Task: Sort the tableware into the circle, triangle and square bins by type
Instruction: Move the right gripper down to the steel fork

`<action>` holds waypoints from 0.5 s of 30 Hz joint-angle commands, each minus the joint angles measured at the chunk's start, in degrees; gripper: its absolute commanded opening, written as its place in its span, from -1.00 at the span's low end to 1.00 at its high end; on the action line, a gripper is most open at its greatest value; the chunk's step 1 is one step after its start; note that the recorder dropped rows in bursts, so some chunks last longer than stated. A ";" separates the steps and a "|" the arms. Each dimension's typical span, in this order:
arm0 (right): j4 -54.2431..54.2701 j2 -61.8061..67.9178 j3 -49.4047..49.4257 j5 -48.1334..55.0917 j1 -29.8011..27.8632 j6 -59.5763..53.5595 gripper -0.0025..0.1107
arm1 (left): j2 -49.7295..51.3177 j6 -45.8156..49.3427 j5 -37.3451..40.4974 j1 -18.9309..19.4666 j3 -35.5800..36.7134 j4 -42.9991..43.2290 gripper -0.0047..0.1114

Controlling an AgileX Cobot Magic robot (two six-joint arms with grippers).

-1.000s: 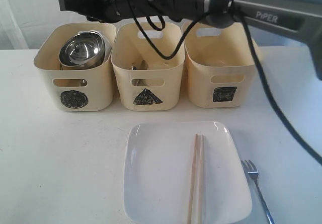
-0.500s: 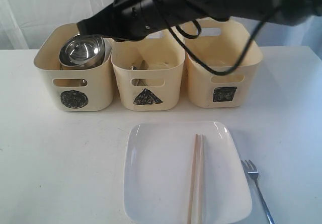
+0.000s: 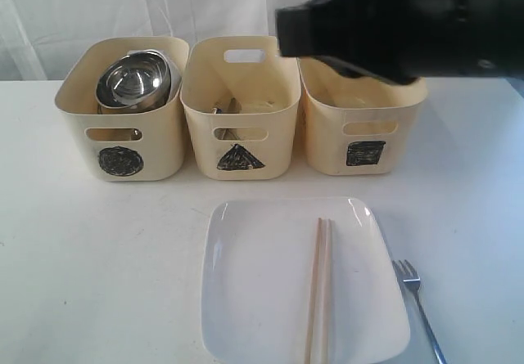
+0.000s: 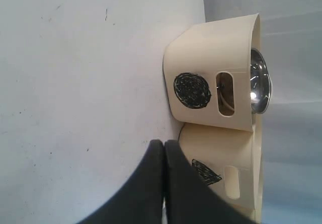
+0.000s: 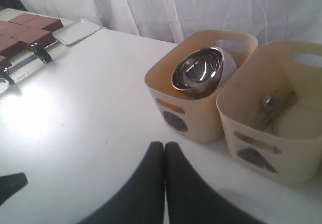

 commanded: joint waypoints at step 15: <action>-32.81 -2.52 6.44 30.95 -0.09 34.09 -0.93 | -0.29 0.16 -0.02 0.11 0.00 -0.02 -0.92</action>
